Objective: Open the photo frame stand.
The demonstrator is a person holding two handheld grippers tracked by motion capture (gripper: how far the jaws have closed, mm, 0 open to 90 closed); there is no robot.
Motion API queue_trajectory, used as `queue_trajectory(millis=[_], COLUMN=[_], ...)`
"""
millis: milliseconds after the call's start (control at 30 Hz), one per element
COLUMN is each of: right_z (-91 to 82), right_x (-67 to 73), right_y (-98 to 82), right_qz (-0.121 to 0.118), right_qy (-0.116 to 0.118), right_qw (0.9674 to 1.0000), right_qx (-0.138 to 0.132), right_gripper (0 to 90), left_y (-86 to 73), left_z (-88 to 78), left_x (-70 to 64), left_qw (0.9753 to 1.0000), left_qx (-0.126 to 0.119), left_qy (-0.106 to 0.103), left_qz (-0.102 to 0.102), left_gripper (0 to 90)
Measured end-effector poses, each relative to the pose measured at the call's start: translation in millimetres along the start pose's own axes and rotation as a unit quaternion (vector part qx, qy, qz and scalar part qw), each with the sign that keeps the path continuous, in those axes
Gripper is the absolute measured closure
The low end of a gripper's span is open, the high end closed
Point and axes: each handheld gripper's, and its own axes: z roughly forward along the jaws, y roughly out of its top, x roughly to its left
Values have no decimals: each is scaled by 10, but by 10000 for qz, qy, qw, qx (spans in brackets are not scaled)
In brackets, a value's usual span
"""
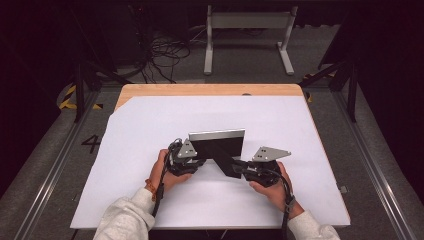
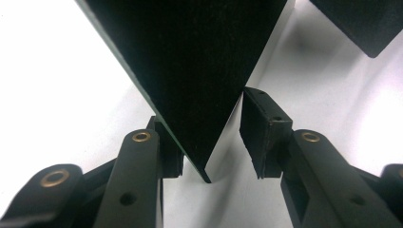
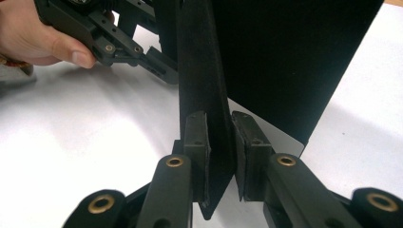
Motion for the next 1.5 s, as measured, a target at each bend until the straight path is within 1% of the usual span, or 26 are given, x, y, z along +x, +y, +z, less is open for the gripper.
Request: queue_trajectory(millis=[100,133,333,433,467,533,667,767,833,933,1033,1167,1200,1233,1333,1433,1467,1500], right_z=[14,21,38,54,63,72,82,85,86,86,86,80,80,80,80,73,71,67], right_x=[13,16,30,41,45,58,70,83,77,77,86,79,79,80,74,82,84,90], right_y=[-21,-26,-37,-44,-48,-52,-63,-67,-75,-77,-79,-84,-85,-86,-92,-91,-91,-92], right_qz=[-23,-38,-42,-55,-49,-87,-113,-179,-182,-178,-206,-184,-187,-202,-192,-214,-227,-241], right_qy=[24,30,7,-2,16,-27,-28,-43,-27,-18,-27,56,84,109,165,196,199,192], right_qw=[10000,10000,9999,9999,9999,9999,9998,9997,9997,9997,9996,9995,9995,9994,9993,9991,9991,9990], right_qx=[70,84,91,109,111,127,152,178,175,189,208,231,240,249,293,311,314,326], right_gripper=[796,797,804,813,815,816,820,823,823,823,824,831,835,836,838,845,846,847], left_y=[-2,-4,0,-2,-4,-8,-18,-36,-36,-18,-3,14,14,9,-12,-42,-54,-59], left_z=[-4,-5,-6,-2,-2,-6,-16,-43,-70,-133,-196,-269,-274,-271,-227,-167,-143,-130], left_x=[6,11,9,12,14,17,34,63,68,58,53,41,38,37,44,55,57,61], left_qw=[10000,10000,9998,9995,9994,9994,9994,9994,9993,9988,9983,9971,9970,9969,9974,9980,9981,9981], left_qx=[-36,-45,-41,-42,-40,-47,-70,-159,-235,-433,-531,-723,-753,-765,-694,-572,-530,-521], left_qy=[71,57,200,316,328,327,309,212,171,173,185,174,127,77,13,-47,-81,-122], left_qz=[-13,-27,-1,-31,-59,-88,-155,-237,-231,-171,-146,-141,-143,-166,-204,-255,-305,-313], left_gripper=[626,627,622,612,609,610,614,615,624,625,626,630,635,626,609,576,571,557])
